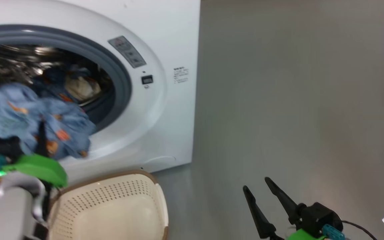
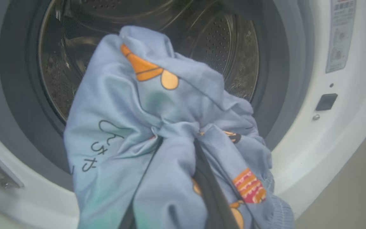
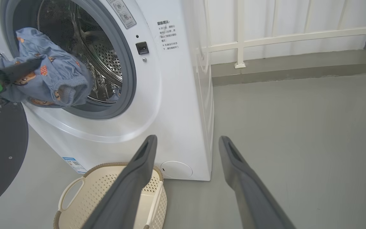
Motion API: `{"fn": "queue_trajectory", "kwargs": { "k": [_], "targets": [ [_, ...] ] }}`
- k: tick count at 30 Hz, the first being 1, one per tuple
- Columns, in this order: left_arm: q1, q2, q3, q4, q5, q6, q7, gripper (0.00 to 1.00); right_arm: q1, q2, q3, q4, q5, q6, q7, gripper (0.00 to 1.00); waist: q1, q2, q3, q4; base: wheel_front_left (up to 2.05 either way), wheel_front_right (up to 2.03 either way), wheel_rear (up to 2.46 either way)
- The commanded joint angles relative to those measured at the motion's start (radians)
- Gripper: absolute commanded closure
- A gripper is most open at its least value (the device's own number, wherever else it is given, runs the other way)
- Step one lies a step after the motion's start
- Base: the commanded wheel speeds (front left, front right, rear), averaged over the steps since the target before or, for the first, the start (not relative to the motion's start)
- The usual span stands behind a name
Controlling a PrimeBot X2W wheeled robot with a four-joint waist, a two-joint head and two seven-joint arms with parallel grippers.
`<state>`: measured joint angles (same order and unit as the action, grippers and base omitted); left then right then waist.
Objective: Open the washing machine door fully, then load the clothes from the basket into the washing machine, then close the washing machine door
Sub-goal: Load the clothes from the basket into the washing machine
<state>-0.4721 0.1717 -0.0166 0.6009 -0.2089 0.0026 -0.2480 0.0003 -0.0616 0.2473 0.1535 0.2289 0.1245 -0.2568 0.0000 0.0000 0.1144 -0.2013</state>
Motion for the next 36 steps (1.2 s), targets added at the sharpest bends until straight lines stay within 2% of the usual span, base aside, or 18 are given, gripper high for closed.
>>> {"fn": "queue_trajectory", "kwargs": {
  "k": [1, 9, 19, 20, 21, 22, 25, 30, 31, 32, 33, 34, 35, 36],
  "targets": [
    [-0.065, 0.056, 0.036, 0.0, 0.002, -0.004, -0.013, 1.0, -0.037, 0.004, 0.03, -0.028, -0.013, 0.006, -0.005, 0.0, 0.0, 0.0, 0.108, -0.096, 0.0, 0.0, 0.0],
    [-0.305, 0.2, 0.054, 0.126, 0.032, -0.013, -0.013, 1.0, -0.094, 0.011, 0.089, -0.059, 0.032, 0.006, -0.005, 0.0, 0.0, 0.0, 0.283, -0.198, 0.0, 0.0, 0.0],
    [-0.56, 0.347, 0.031, 0.237, 0.085, -0.025, -0.013, 1.0, -0.147, 0.011, 0.156, -0.105, 0.102, 0.006, -0.005, 0.0, 0.0, 0.0, 0.461, -0.279, 0.0, 0.0, 0.0],
    [-0.582, 0.36, 0.027, 0.238, 0.093, -0.024, -0.013, 0.98, -0.151, 0.011, 0.159, -0.108, 0.107, 0.006, -0.005, 0.0, 0.0, 0.0, 0.472, -0.286, 0.0, 0.0, 0.0],
    [-0.599, 0.37, 0.024, 0.24, 0.099, -0.024, -0.014, 0.88, -0.155, 0.011, 0.161, -0.11, 0.11, 0.006, -0.005, 0.0, 0.0, 0.0, 0.481, -0.293, 0.0, 0.0, 0.0],
    [-0.616, 0.379, 0.02, 0.243, 0.105, -0.025, -0.014, 0.87, -0.159, 0.011, 0.164, -0.111, 0.114, 0.006, -0.005, 0.0, 0.0, 0.0, 0.489, -0.3, 0.0, 0.0, 0.0],
    [-0.661, 0.4, 0.024, 0.23, 0.111, -0.013, -0.014, 1.0, -0.165, 0.011, 0.167, -0.119, 0.124, 0.006, -0.005, 0.0, 0.0, 0.0, 0.505, -0.313, 0.0, 0.0, 0.0],
    [-0.685, 0.417, 0.028, 0.234, 0.119, 0.005, -0.014, 1.0, -0.164, 0.011, 0.173, -0.124, 0.131, 0.006, -0.005, 0.0, 0.0, 0.0, 0.51, -0.325, 0.0, 0.0, 0.0],
    [-0.687, 0.419, 0.027, 0.251, 0.12, 0.007, -0.014, 0.89, -0.163, 0.011, 0.174, -0.123, 0.132, 0.006, -0.005, 0.0, 0.0, 0.0, 0.509, -0.326, 0.0, 0.0, 0.0],
    [-0.69, 0.422, 0.021, 0.27, 0.124, 0.007, -0.014, 0.69, -0.162, 0.011, 0.174, -0.123, 0.133, 0.006, -0.005, 0.0, 0.0, 0.0, 0.508, -0.327, 0.0, 0.0, 0.0],
    [-0.697, 0.425, 0.017, 0.287, 0.128, 0.008, -0.014, 0.54, -0.161, 0.011, 0.173, -0.123, 0.133, 0.006, -0.005, 0.0, 0.0, 0.0, 0.507, -0.327, 0.0, 0.0, 0.0],
    [-0.702, 0.426, 0.013, 0.306, 0.131, 0.01, -0.014, 0.24, -0.16, 0.011, 0.172, -0.122, 0.133, 0.006, -0.005, 0.0, 0.0, 0.0, 0.506, -0.326, 0.0, 0.0, 0.0],
    [-0.708, 0.427, 0.008, 0.324, 0.133, 0.01, -0.014, 0.0, -0.159, 0.011, 0.17, -0.122, 0.134, 0.006, -0.005, 0.0, 0.0, 0.0, 0.503, -0.324, 0.0, 0.0, 0.0],
    [-0.714, 0.427, 0.005, 0.341, 0.136, 0.016, -0.014, 0.0, -0.158, 0.011, 0.168, -0.12, 0.134, 0.006, -0.005, 0.0, 0.0, 0.0, 0.499, -0.321, 0.0, 0.0, 0.0]
  ]
}}
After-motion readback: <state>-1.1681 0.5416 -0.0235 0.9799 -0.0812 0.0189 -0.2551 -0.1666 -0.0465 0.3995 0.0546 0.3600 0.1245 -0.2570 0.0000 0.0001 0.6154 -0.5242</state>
